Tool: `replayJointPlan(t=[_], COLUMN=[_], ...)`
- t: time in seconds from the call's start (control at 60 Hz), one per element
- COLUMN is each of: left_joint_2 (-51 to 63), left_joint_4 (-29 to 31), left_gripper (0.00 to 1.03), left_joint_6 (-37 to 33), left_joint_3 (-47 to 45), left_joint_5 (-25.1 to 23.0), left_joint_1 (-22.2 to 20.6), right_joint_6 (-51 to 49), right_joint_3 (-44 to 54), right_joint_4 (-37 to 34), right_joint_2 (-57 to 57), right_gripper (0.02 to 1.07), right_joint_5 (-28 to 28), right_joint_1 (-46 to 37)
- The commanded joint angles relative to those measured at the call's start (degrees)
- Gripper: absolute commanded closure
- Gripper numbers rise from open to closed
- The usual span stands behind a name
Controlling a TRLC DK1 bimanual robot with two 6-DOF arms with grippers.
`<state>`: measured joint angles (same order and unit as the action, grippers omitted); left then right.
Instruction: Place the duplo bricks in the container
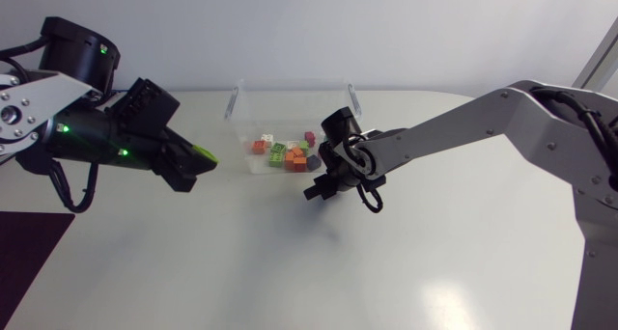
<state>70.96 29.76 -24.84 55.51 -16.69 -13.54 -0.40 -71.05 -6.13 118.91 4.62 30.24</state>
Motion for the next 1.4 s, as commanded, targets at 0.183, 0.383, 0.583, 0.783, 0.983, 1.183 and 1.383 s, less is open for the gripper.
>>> replayJointPlan(t=[0.183, 0.383, 0.583, 0.783, 0.983, 1.183, 1.383], left_joint_2=[5.0, 11.7, 19.9, 27.0, 32.9, 33.3, 23.5], left_joint_4=[-8.8, -18.2, -24.9, -26.9, -27.8, -27.4, -24.7], left_gripper=[0.86, 0.86, 0.86, 0.85, 0.63, 0.06, 0.05], left_joint_6=[9.9, 15.4, 18.5, 20.0, 20.4, 20.7, 18.2], left_joint_3=[5.8, 8.2, 12.8, 19.6, 25.7, 26.1, 19.2], left_joint_5=[-0.9, 2.6, 5.3, 6.4, 9.4, 10.6, 10.3], left_joint_1=[-0.3, -2.2, -2.5, -3.2, -4.9, -5.8, -5.2], right_joint_6=[0.1, -0.7, -1.3, -1.4, -1.6, -1.5, -1.4], right_joint_3=[8.0, 10.8, 9.1, 7.6, 5.5, 2.0, -2.2], right_joint_4=[-0.3, -2.0, -4.8, -6.5, -7.2, -7.2, -6.3], right_joint_2=[-10.1, -19.1, -24.3, -27.1, -28.1, -28.1, -25.9], right_gripper=[0.81, 0.81, 0.81, 0.81, 0.81, 0.81, 0.8], right_joint_5=[-0.9, -1.6, -2.7, -3.0, -3.1, -3.3, -3.5], right_joint_1=[0.1, 0.0, -0.6, -0.7, -1.0, -1.1, -1.1])
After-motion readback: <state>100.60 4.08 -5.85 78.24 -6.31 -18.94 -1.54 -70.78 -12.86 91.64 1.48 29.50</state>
